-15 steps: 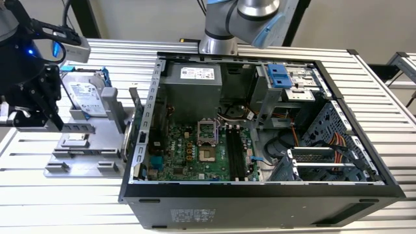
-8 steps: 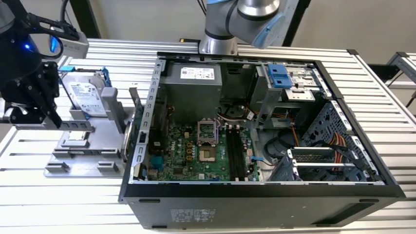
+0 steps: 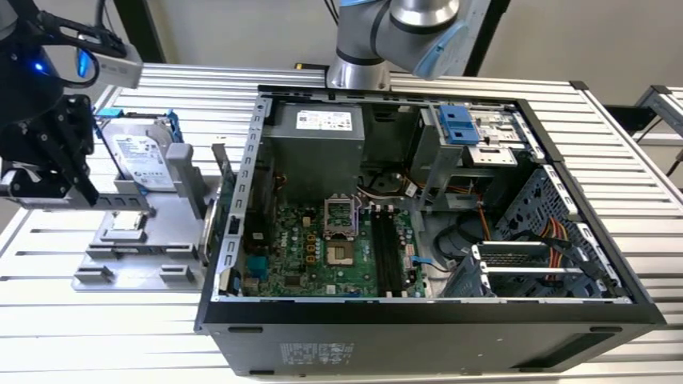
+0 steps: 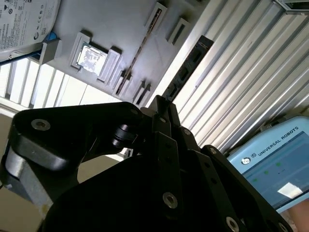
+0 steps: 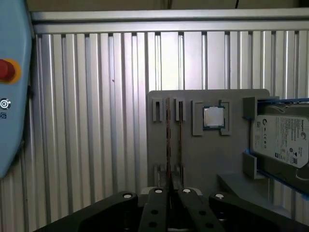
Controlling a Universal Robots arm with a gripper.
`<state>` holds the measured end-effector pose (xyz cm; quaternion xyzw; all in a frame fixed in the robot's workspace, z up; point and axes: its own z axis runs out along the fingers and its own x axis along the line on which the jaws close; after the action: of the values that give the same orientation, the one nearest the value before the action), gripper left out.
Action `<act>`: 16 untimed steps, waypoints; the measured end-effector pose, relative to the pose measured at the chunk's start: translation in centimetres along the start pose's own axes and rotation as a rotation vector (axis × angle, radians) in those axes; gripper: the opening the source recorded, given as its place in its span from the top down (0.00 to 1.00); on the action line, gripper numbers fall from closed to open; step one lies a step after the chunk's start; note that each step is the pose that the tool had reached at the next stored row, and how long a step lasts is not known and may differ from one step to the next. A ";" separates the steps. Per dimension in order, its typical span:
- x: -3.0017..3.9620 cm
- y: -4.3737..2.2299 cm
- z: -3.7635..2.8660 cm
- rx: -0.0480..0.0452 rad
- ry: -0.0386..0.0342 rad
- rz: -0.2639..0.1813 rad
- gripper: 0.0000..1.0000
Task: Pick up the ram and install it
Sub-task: 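Pick up the ram and move it above insertion slot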
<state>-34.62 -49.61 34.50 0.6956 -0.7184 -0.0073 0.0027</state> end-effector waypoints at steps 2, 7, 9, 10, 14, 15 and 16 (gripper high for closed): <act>0.00 0.00 -0.21 0.0000 0.0000 0.000 1.00; -0.01 0.01 -0.78 0.0001 -0.0001 0.000 1.00; -0.01 0.01 -1.01 0.0000 -0.0001 0.000 1.00; -0.01 0.02 -1.13 0.0000 -0.0001 0.000 1.00; -0.01 0.02 -1.58 0.0001 -0.0001 -0.001 1.00; -0.01 0.02 -1.69 0.0000 0.0000 -0.001 1.00; -0.01 0.03 -1.78 0.0000 -0.0001 -0.001 1.00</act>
<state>-34.62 -49.61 36.28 0.6958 -0.7182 -0.0073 0.0026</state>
